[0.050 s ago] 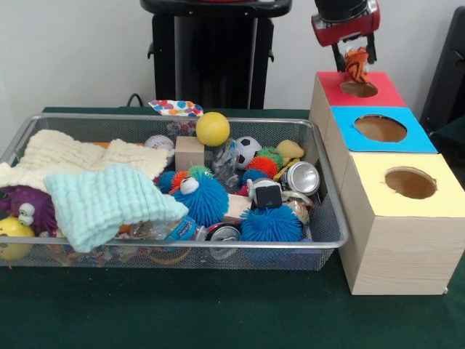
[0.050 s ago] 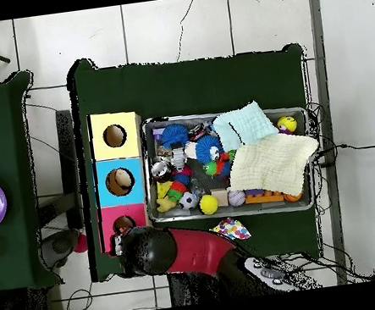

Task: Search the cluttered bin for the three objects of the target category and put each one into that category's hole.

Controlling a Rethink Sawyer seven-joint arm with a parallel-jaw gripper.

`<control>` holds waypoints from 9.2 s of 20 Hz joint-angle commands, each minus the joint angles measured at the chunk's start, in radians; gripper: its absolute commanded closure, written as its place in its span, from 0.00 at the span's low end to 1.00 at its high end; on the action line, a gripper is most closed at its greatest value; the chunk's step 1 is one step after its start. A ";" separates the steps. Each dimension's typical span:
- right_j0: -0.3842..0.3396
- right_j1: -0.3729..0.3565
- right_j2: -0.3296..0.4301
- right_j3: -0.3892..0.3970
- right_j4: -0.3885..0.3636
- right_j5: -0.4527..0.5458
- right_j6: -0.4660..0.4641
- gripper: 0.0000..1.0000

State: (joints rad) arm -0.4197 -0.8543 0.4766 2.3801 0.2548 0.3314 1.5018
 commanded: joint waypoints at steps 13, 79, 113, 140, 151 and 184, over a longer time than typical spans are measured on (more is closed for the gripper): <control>0.035 -0.070 -0.113 -0.121 0.078 0.140 0.238 0.00; 0.133 0.074 -0.356 -0.291 -0.286 -0.178 0.103 0.00; 0.152 0.148 -0.410 -0.319 -0.379 -0.397 0.137 0.00; 0.142 0.289 -0.411 -0.307 -0.407 -0.609 0.187 0.00; 0.115 0.366 -0.374 -0.301 -0.403 -0.641 0.199 0.00; -0.048 0.314 -0.159 -0.148 -0.228 -0.520 0.306 0.00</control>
State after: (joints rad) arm -0.5195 -0.5378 0.3312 2.2949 -0.0117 -0.1984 1.6034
